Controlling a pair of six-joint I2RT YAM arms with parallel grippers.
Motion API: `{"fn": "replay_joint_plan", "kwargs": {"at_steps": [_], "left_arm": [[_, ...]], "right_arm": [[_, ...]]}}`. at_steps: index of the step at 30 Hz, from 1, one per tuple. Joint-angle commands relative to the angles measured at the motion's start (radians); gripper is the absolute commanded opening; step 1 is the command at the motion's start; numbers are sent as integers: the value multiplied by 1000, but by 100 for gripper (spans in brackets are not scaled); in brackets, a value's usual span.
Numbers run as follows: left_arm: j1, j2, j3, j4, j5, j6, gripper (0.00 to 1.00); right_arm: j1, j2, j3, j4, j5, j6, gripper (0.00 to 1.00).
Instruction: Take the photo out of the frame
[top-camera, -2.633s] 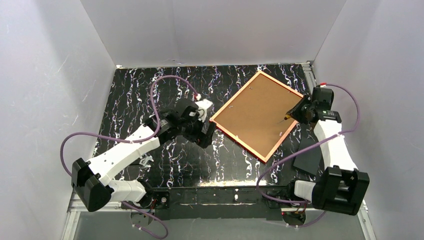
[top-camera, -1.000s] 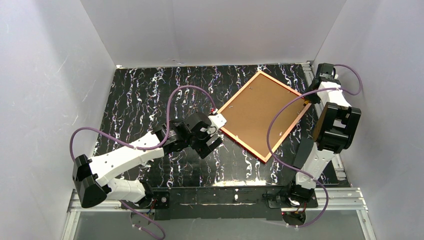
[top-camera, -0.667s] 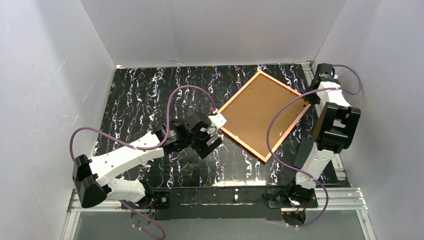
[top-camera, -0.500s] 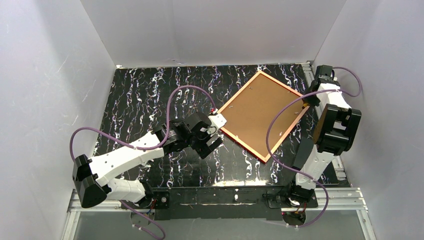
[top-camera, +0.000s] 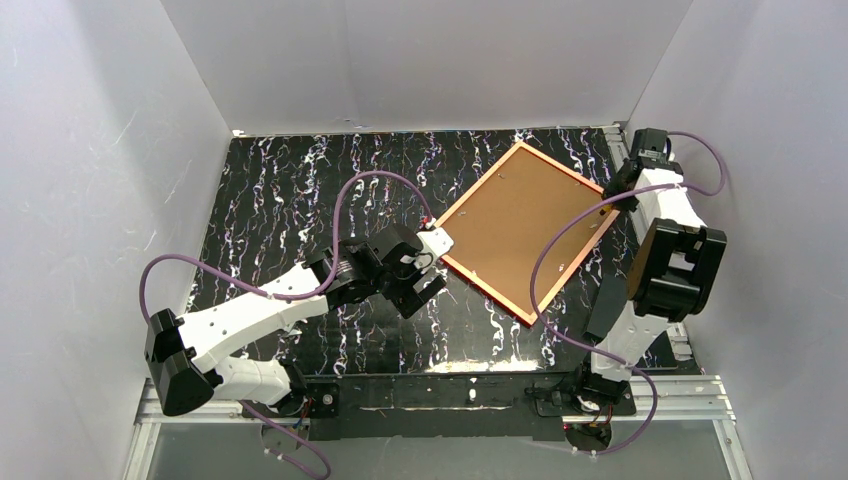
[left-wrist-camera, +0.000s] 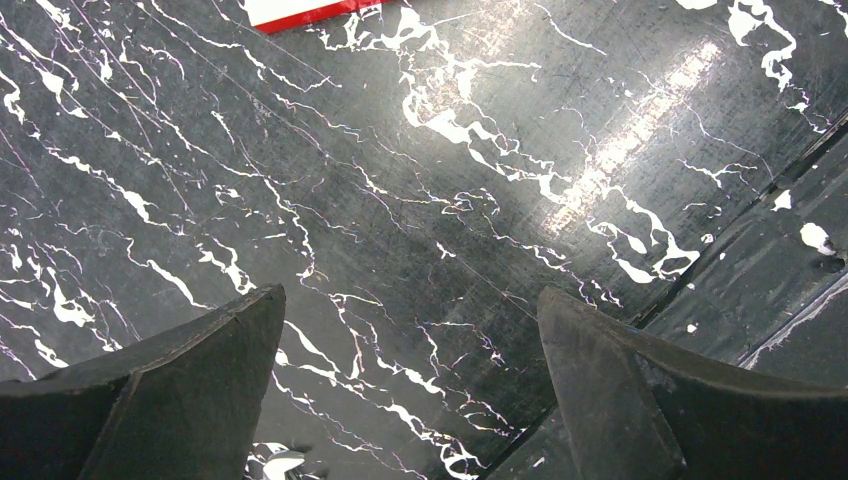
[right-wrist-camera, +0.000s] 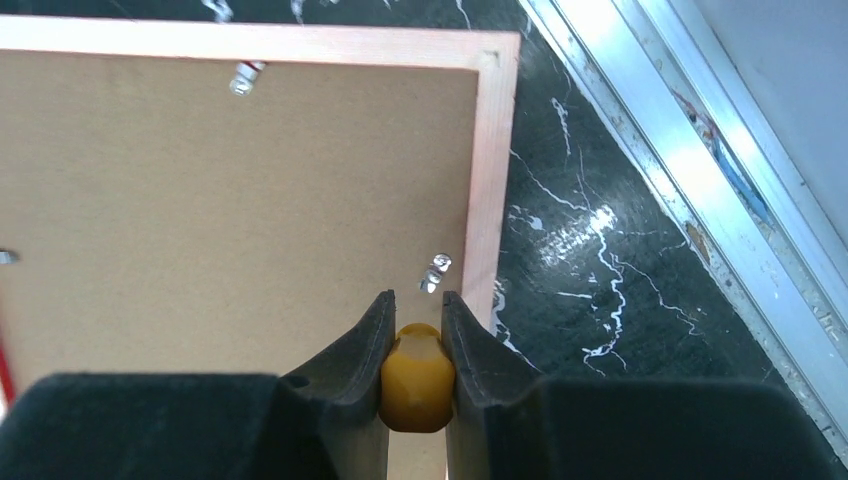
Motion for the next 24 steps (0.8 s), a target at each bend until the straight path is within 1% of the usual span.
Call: {"fn": "replay_joint_plan", "kwargs": {"at_steps": [1,8,11,16,21,24], "left_arm": [[-2,-23,-5,-50,0,-5,98],[-2,-7,-8,-49,-11,0,98],[-2,3,-8,-51,-18,5,98],[-2,35,-7,-53,-21,8,98],[-2,63,-10,-53,-24,13,98],[-2,82,-8,-55,-26,13,98]], "right_arm": [[3,-83,-11,117,-32,11,1],[3,5,22,318,-35,65,1],[3,71,88,348,-33,78,1],[6,193,229,393,-116,6,1],[9,271,336,407,-150,-63,1],[24,300,367,405,-153,-90,1]]}}
